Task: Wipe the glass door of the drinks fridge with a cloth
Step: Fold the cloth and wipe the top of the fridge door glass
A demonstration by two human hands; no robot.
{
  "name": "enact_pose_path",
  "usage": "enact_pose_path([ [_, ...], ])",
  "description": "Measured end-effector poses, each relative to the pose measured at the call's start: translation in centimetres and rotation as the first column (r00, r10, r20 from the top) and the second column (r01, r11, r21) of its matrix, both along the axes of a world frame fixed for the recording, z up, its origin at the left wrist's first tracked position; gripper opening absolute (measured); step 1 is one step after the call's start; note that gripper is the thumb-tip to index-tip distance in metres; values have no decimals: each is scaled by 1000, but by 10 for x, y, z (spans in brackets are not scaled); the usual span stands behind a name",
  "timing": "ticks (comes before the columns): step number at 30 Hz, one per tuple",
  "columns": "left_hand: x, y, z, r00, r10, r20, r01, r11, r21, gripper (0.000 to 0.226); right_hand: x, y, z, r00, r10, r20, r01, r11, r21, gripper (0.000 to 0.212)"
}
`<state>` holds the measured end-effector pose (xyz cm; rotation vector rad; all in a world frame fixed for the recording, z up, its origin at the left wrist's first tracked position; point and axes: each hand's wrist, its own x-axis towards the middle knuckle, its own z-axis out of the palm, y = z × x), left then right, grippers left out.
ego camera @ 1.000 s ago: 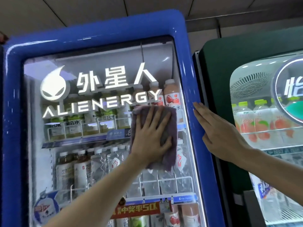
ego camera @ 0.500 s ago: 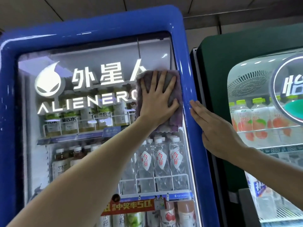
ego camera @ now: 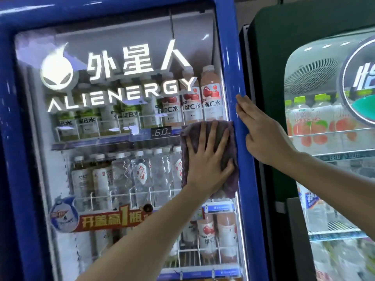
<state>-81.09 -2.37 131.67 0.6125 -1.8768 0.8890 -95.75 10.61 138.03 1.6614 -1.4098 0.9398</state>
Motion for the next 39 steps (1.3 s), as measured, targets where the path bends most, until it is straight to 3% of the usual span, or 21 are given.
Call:
enact_pose_path([
  [6, 12, 15, -1, 996, -74, 42, 68, 989, 133, 76, 11, 0, -2, 998, -17, 64, 19, 1000, -24, 74],
  [9, 37, 21, 5, 984, -146, 102, 125, 975, 183, 72, 25, 1, -22, 994, -29, 101, 46, 983, -176, 57],
  [12, 69, 21, 6, 985, -67, 161, 48, 992, 121, 74, 44, -10, -59, 1000, 4, 0, -4, 957, -292, 45],
  [15, 98, 20, -6, 988, 28, 153, -43, 995, 95, 71, 63, -37, -77, 996, 35, -84, -47, 988, -146, 60],
  [18, 128, 13, -26, 988, 68, 137, -89, 985, 149, 69, 77, -59, -81, 1000, -8, -22, 8, 1000, -19, 68],
  [22, 171, 0, -60, 973, 191, 127, -219, 938, 268, 74, 86, -85, -75, 989, -147, -23, 144, 985, -96, 70],
  [29, 228, -25, -88, 958, 276, 79, -287, 918, 274, 72, 94, -112, -50, 956, -294, -23, 277, 922, -270, 75],
  [32, 238, -37, -90, 958, 272, 86, -285, 927, 244, 72, 101, -119, -87, 951, -275, -139, 228, 932, -282, 75],
  [36, 241, -39, -89, 968, 232, 93, -248, 935, 253, 74, 115, -126, -153, 923, -193, -332, 138, 974, -181, 77],
  [39, 244, -35, -87, 968, 224, 115, -248, 928, 277, 75, 112, -124, -152, 893, -211, -397, 158, 974, -161, 78],
])
